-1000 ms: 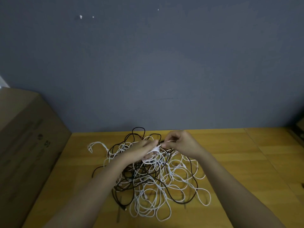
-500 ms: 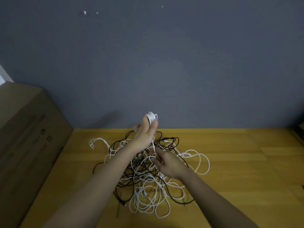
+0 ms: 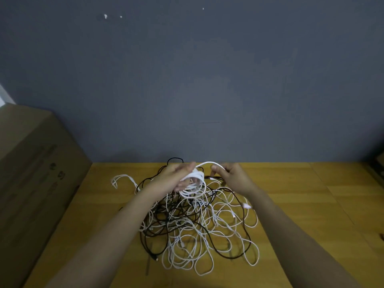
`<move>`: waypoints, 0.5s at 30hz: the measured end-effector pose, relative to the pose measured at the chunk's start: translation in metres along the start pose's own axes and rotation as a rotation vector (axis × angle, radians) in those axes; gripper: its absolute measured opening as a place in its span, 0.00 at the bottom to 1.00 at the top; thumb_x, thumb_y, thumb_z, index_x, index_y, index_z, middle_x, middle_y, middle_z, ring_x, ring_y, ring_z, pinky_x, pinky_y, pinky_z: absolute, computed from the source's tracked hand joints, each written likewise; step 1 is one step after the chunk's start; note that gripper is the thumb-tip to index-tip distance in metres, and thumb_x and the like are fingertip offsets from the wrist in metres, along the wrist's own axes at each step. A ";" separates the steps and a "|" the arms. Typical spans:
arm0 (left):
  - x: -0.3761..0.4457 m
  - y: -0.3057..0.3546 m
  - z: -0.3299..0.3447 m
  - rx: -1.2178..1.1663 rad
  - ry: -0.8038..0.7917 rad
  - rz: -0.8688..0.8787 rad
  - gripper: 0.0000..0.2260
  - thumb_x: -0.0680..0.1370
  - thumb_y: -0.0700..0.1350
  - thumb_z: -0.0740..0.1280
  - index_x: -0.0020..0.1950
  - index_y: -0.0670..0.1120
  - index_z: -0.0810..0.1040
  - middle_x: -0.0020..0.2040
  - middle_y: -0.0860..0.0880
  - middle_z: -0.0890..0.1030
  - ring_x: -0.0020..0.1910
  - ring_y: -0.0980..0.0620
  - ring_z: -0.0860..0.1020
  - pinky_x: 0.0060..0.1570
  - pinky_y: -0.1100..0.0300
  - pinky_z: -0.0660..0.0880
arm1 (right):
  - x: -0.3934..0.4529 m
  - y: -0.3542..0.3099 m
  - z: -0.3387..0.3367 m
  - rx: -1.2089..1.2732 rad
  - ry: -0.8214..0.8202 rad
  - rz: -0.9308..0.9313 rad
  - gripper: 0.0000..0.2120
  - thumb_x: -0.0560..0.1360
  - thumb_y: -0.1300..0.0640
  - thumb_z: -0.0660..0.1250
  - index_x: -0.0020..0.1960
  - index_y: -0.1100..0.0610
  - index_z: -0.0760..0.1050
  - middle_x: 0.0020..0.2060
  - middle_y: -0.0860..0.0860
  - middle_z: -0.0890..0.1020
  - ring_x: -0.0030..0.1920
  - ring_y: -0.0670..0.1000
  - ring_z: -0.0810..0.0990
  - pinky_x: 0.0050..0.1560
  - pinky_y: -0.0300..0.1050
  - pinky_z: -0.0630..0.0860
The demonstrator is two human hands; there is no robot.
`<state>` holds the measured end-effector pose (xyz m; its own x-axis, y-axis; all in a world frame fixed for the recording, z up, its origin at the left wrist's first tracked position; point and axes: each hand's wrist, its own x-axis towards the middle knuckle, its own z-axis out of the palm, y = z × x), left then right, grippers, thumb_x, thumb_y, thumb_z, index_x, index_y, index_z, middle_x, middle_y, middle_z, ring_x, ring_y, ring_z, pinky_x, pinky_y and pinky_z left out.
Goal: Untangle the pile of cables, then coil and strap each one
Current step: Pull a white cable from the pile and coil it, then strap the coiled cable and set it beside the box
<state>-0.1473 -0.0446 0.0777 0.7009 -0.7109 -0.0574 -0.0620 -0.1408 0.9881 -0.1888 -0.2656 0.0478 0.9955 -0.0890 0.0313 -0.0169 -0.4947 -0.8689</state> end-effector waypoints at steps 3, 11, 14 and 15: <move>0.004 0.013 -0.003 -0.199 0.101 0.056 0.28 0.75 0.62 0.57 0.43 0.35 0.74 0.24 0.54 0.63 0.23 0.56 0.61 0.28 0.66 0.62 | -0.005 0.018 0.018 -0.203 -0.026 0.046 0.19 0.80 0.43 0.57 0.42 0.53 0.78 0.25 0.47 0.72 0.27 0.49 0.70 0.34 0.45 0.69; 0.025 0.009 0.017 -0.007 0.342 0.064 0.12 0.84 0.51 0.52 0.48 0.49 0.71 0.39 0.54 0.77 0.39 0.59 0.77 0.51 0.57 0.70 | -0.030 0.010 0.080 -0.924 -0.243 -0.234 0.24 0.82 0.42 0.48 0.64 0.59 0.66 0.46 0.58 0.82 0.43 0.61 0.81 0.35 0.48 0.68; 0.029 -0.015 0.018 0.461 0.312 -0.011 0.13 0.83 0.54 0.50 0.51 0.47 0.66 0.40 0.55 0.76 0.44 0.61 0.75 0.58 0.54 0.64 | -0.029 -0.011 0.080 -0.966 -0.234 -0.374 0.24 0.82 0.42 0.48 0.59 0.60 0.69 0.45 0.58 0.83 0.41 0.61 0.81 0.34 0.47 0.67; 0.028 -0.021 0.014 0.555 0.278 -0.034 0.13 0.83 0.54 0.49 0.52 0.46 0.64 0.41 0.55 0.76 0.46 0.58 0.74 0.61 0.54 0.60 | -0.028 -0.016 0.075 -0.966 -0.214 -0.413 0.23 0.82 0.42 0.49 0.58 0.60 0.71 0.44 0.57 0.83 0.42 0.60 0.81 0.34 0.47 0.67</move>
<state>-0.1363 -0.0716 0.0528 0.8630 -0.5045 0.0259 -0.3445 -0.5503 0.7606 -0.2090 -0.1905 0.0242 0.9351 0.3484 0.0649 0.3517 -0.9348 -0.0489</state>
